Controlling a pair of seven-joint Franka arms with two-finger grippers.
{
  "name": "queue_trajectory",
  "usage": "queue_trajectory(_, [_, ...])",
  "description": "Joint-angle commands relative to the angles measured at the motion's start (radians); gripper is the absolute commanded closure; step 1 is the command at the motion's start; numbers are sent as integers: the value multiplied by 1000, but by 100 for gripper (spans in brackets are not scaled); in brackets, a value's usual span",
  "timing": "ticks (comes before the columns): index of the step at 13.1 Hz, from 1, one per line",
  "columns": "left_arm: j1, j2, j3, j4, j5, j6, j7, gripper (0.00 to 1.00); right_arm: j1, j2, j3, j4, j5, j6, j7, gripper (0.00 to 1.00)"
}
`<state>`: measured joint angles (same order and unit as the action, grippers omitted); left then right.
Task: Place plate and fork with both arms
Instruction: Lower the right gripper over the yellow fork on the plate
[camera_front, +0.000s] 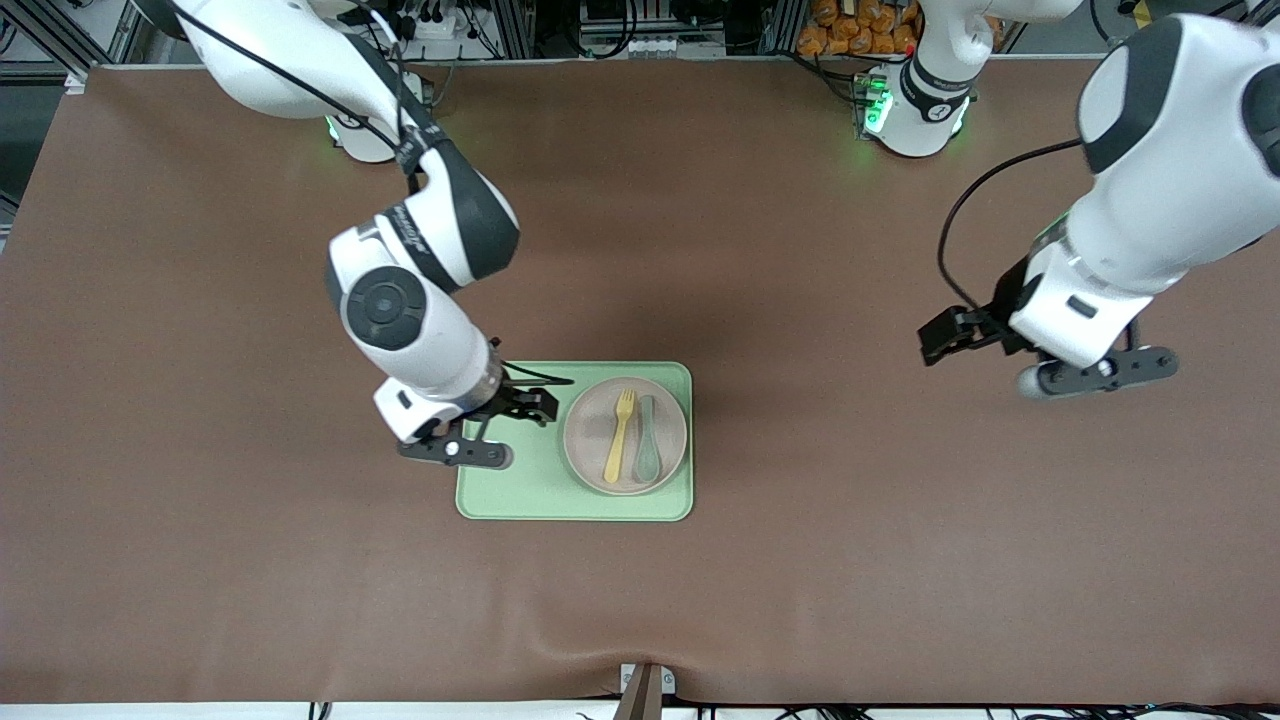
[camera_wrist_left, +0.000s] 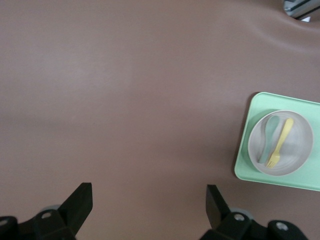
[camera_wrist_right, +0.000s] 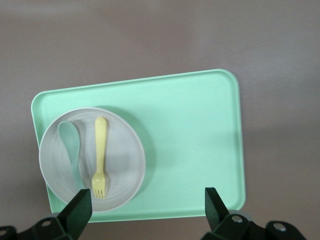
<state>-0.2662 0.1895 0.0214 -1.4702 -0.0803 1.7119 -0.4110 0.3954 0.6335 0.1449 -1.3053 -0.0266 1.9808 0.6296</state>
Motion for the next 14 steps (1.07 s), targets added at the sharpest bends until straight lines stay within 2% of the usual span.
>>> queue_trajectory(1, [33, -119, -11, -128, 30, 11, 8, 0, 60, 74, -21, 78, -48, 13, 50, 0])
queue_trajectory(4, [82, -151, -9, -127, 33, -38, 18, 0, 112, 139, -28, 81, -71, 96, 114, 5])
queue_trajectory(7, [125, -170, -8, -101, 91, -52, 72, 0, 134, 195, -28, 84, -73, 144, 136, 17])
queue_trajectory(11, [127, -171, -3, -47, 96, -95, 97, 0, 198, 268, -67, 127, -76, 156, 194, 30])
queue_trajectory(14, [154, -176, -3, -45, 96, -97, 121, 0, 223, 294, -74, 129, -76, 164, 228, 31])
